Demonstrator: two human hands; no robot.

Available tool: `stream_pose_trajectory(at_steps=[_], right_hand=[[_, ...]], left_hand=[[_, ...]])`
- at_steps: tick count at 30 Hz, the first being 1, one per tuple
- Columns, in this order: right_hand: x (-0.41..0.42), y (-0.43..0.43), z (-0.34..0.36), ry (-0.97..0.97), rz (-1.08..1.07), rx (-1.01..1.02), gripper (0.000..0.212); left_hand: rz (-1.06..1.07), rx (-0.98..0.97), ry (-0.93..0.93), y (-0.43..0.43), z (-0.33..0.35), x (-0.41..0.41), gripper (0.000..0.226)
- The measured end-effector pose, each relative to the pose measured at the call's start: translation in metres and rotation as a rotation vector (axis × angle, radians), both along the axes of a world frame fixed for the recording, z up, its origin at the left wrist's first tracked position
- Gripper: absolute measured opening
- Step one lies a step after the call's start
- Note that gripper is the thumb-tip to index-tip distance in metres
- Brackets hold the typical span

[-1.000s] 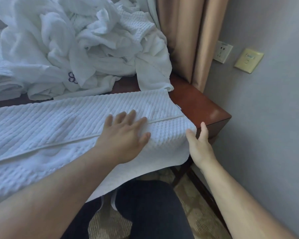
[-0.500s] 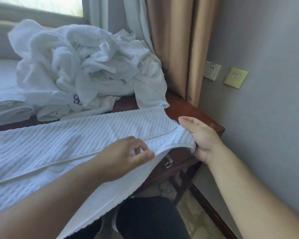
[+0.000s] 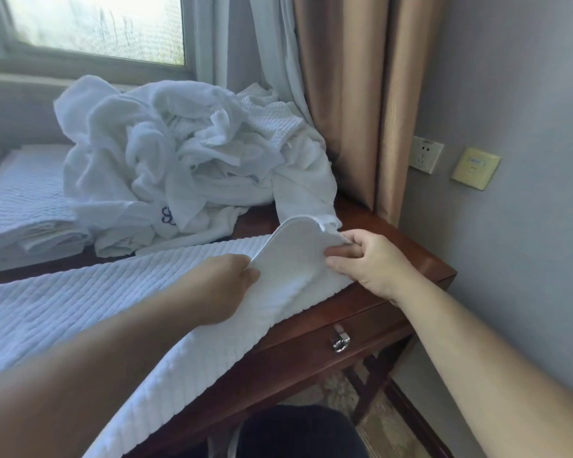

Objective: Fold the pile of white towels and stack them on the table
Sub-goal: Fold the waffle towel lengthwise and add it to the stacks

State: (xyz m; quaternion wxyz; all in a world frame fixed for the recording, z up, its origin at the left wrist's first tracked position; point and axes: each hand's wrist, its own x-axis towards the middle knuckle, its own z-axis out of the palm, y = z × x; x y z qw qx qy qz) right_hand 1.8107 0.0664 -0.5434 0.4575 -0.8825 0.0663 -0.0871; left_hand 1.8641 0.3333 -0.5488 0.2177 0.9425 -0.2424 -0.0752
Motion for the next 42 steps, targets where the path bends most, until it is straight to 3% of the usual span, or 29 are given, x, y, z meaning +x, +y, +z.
stream_pose_trajectory(at_steps=[1,3,4,7,11,16,19,22,26,29,34,40,42], right_hand=[[0.004,0.001,-0.001,-0.057,-0.078,-0.214,0.018],[0.014,0.0,-0.005,-0.214,-0.197,-0.548,0.043],[0.018,0.002,-0.006,-0.294,-0.207,-0.61,0.047],[0.039,0.001,-0.007,-0.343,-0.149,-0.501,0.049],[0.068,-0.002,-0.011,-0.213,-0.194,-0.384,0.046],[0.091,-0.011,-0.021,-0.094,-0.301,-0.341,0.045],[0.095,-0.013,-0.027,0.012,-0.339,-0.423,0.045],[0.094,-0.009,-0.033,0.12,-0.375,-0.556,0.029],[0.085,0.011,-0.031,-0.14,-0.492,-0.798,0.036],[0.075,0.045,-0.033,-0.417,-0.36,-0.751,0.023],[0.058,0.138,-0.041,-0.528,0.025,-0.59,0.016],[0.031,0.249,-0.037,-0.646,0.549,-0.522,0.024],[0.023,0.284,-0.033,-0.641,0.649,-0.525,0.033]], left_hand=[[-0.018,0.087,-0.059,-0.002,0.002,0.007,0.037],[-0.042,0.237,-0.211,-0.006,0.006,0.021,0.036],[-0.052,0.275,-0.285,-0.007,0.007,0.029,0.035],[-0.099,0.373,-0.398,-0.005,0.009,0.054,0.031],[-0.146,0.428,-0.38,-0.009,0.013,0.086,0.032],[-0.278,0.565,-0.556,-0.024,0.005,0.121,0.04],[-0.32,0.574,-0.559,-0.025,-0.007,0.133,0.043],[-0.279,0.572,-0.524,-0.024,-0.018,0.135,0.047],[-0.214,0.416,-0.53,-0.003,-0.018,0.124,0.051],[-0.122,0.298,-0.502,0.036,-0.011,0.103,0.058],[0.134,0.09,-0.452,0.143,-0.003,0.043,0.054],[0.472,-0.102,-0.412,0.279,-0.016,-0.055,0.009],[0.538,-0.107,-0.369,0.31,-0.022,-0.084,0.007]])
